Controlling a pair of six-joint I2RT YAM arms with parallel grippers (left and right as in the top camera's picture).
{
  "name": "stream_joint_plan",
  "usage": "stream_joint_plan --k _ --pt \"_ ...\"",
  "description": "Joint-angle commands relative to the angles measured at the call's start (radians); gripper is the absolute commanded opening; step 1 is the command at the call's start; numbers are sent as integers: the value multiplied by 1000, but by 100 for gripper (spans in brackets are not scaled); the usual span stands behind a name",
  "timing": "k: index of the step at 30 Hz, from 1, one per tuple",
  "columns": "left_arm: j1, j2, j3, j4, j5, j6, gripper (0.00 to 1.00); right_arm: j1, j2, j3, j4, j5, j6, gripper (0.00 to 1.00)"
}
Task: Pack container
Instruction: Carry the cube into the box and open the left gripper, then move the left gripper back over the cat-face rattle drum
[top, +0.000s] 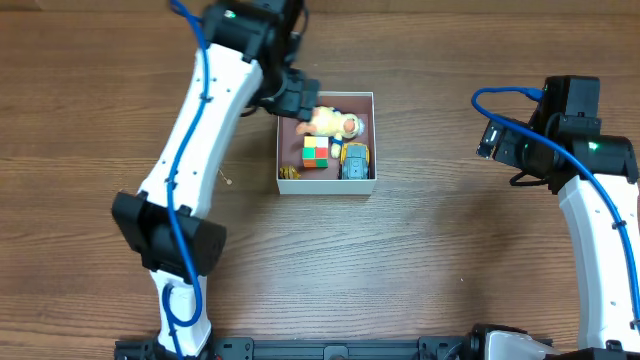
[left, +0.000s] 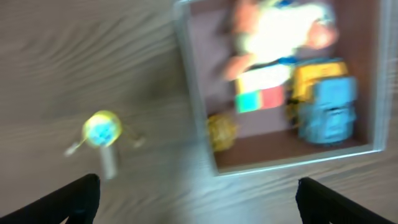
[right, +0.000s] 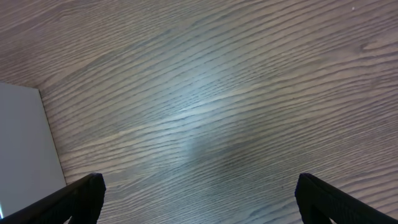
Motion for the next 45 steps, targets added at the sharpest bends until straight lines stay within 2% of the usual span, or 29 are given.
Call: stream_joint_plan --k 1,8,11,15,17,20,23,26,33,37,41,45 --pt "42 -18 11 -61 -136 -67 100 -4 -22 1 6 10 -4 100" --pt "79 -22 -88 -61 -137 -75 100 -4 -22 1 6 10 -4 100" --pt "85 -22 -157 -61 -141 -126 100 -4 -22 1 6 10 -4 100" --pt "96 -22 -195 -61 -298 -243 100 -4 -22 1 6 10 -4 100" --pt "113 -30 -195 -61 -320 -277 100 -4 -22 1 6 10 -4 100" --pt "154 -54 -195 -61 -262 -269 100 -4 -22 1 6 10 -4 100" --pt "203 -101 -217 -61 -148 -185 100 -4 -22 1 6 10 -4 100" --pt "243 -181 -309 -41 -113 -172 100 -4 -22 1 6 10 -4 100" --pt "253 -422 -718 206 -109 -150 100 -4 -22 1 6 10 -4 100" --pt "254 -479 -921 372 -81 -75 100 -4 -22 1 6 10 -4 100" --pt "274 -455 -1023 503 108 11 100 -4 -22 1 7 10 -4 100" --pt "314 -415 -1026 582 122 53 100 -4 -22 1 6 10 -4 100"
